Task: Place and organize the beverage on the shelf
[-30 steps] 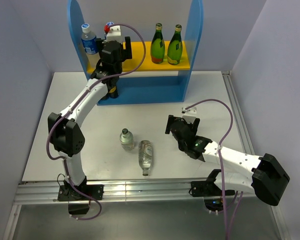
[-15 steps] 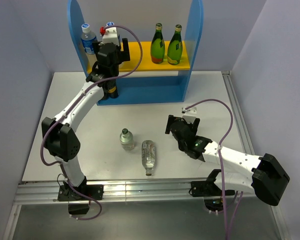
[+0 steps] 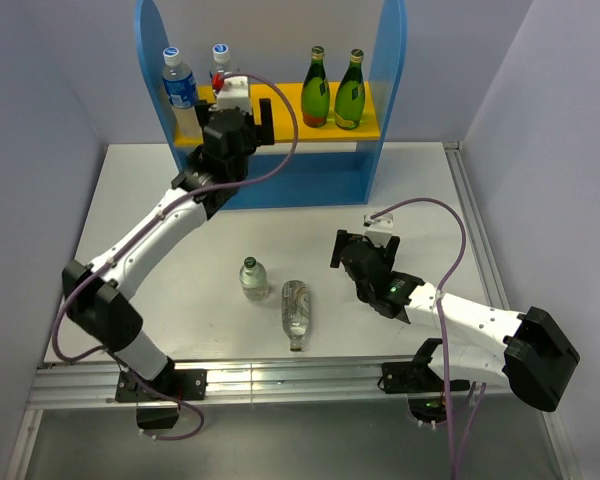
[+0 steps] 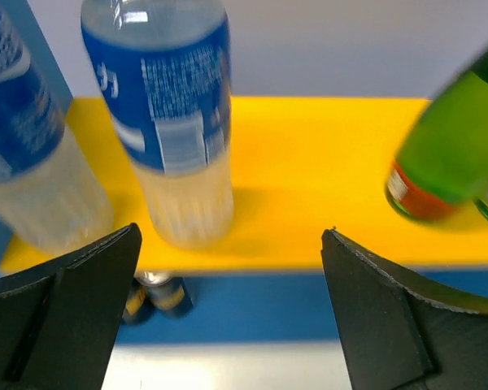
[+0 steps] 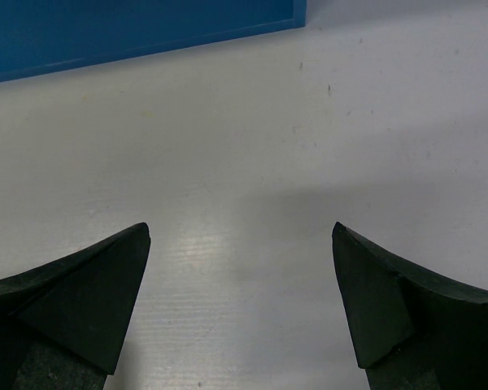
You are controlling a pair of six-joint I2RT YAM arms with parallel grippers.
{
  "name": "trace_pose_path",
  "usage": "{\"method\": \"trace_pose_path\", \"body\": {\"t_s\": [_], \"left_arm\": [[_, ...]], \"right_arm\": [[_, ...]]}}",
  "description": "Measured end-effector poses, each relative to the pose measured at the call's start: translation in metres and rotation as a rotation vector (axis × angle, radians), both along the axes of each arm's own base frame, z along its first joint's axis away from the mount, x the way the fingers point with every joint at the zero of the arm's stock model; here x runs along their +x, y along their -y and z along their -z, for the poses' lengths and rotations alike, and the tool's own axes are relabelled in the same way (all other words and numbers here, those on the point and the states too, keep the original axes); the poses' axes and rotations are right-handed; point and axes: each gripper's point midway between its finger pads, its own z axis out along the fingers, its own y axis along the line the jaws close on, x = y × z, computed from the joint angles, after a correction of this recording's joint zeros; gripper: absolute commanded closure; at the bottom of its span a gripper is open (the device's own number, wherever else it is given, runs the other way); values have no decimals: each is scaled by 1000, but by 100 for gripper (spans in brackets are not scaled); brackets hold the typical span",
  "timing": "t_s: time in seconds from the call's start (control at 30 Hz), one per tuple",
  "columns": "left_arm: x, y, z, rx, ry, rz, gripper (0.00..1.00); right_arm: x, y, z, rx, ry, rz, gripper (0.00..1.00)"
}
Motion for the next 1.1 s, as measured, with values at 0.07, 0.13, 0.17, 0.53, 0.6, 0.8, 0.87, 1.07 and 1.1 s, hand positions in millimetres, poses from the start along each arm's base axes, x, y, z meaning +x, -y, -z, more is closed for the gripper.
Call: {"method": "trace_pose_path", "body": {"t_s": [0.07, 0.13, 0.17, 0.53, 0.6, 0.8, 0.87, 1.07, 1.1], "left_arm": [[-22, 4, 1, -3, -9, 5, 1], [-53, 11, 3, -4, -15, 27, 1], [-69, 15, 5, -6, -18, 42, 1], [-246, 16, 106, -160, -190, 248, 1], [-267, 13, 134, -171, -236, 262, 1], [-298, 9, 198, -148, -339, 255, 1], [-302, 9, 217, -139, -360, 253, 1], [-303, 9, 273, -83, -393, 221, 1], [-303, 10, 279, -78, -393, 220, 1]], "right_arm": [[0, 0, 0, 0, 0, 0, 0], [0, 0, 0, 0, 0, 0, 0], [0, 0, 0, 0, 0, 0, 0], [0, 0, -1, 2, 1, 1, 0], [0, 0, -1, 2, 1, 1, 0], [0, 0, 0, 2, 1, 1, 0], [0, 1, 0, 0, 1, 3, 0], [1, 1, 3, -10, -5, 8, 0], [1, 2, 3, -11, -5, 8, 0]]}}
